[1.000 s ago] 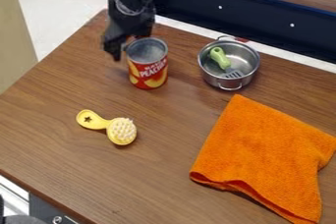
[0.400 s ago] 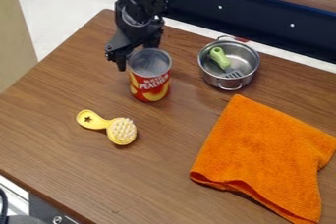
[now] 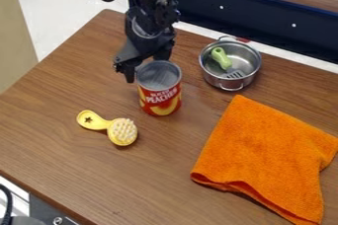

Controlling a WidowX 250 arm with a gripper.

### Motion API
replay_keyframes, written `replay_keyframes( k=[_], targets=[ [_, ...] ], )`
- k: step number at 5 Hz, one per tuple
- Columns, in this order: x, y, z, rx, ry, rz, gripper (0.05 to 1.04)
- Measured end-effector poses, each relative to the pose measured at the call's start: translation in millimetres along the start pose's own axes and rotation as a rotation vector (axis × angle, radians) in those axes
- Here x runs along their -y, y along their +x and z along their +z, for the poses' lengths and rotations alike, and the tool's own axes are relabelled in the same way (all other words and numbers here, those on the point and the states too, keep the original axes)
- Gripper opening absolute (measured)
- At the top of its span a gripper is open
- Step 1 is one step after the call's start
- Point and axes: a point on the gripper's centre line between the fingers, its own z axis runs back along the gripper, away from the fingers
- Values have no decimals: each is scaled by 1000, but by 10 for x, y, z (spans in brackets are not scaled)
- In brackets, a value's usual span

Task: Move the can to the center of the table

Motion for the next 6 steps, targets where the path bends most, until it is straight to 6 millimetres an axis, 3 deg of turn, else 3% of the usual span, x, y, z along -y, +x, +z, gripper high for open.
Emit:
replay_keyframes(
  k=[4,6],
  targets=[
    [-6,-450,73,-54,12,-57,1000],
    [-15,-481,183,-30,-15,-51,1000]
  ],
)
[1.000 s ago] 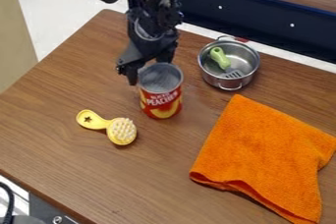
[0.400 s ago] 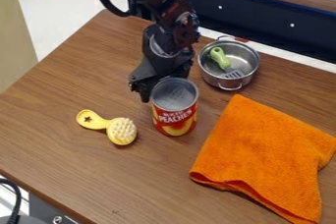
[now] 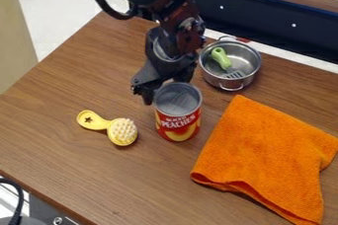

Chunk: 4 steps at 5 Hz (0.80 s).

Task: Move the can to the center of the table

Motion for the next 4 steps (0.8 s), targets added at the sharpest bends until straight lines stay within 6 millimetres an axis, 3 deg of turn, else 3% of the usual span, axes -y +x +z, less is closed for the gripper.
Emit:
replay_keyframes(
  k=[1,4],
  targets=[
    [-51,60,-1,-11,8,35,1000],
    [-236,513,213,-15,22,126,1000]
  ],
)
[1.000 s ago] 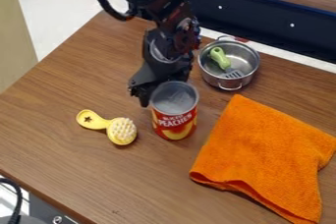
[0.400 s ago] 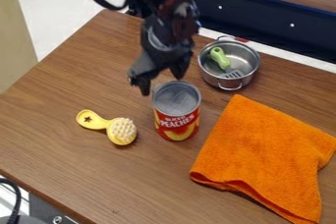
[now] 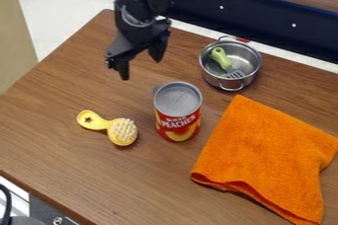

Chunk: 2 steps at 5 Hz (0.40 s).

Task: Move the can to the center of the table

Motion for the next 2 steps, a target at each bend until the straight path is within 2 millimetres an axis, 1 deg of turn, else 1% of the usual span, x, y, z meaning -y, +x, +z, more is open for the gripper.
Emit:
replay_keyframes(
  k=[1,2],
  targets=[
    [-130,61,25,-43,27,-56,1000],
    [-351,77,20,-100,109,-147,1000]
  ],
)
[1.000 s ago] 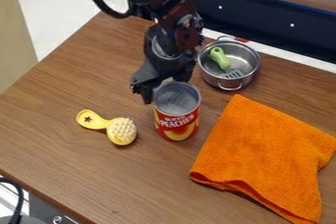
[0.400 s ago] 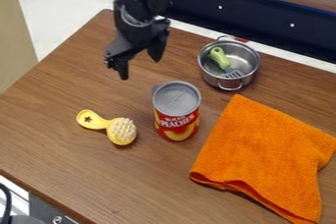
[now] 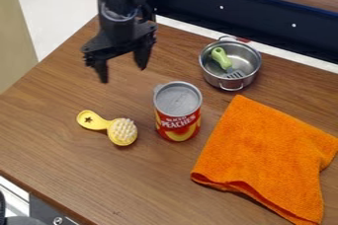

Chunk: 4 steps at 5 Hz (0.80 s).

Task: Move the can to the center of the table

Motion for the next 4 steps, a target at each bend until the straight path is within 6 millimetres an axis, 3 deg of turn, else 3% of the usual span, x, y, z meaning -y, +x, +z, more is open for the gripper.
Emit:
replay_keyframes(
  k=[1,2,3,4],
  targets=[
    [-281,-99,15,36,35,-196,1000],
    [-400,-267,12,41,0,-321,1000],
    [-411,-505,93,44,-27,-410,1000],
    [-288,-776,206,43,-60,-449,1000]
  ],
)
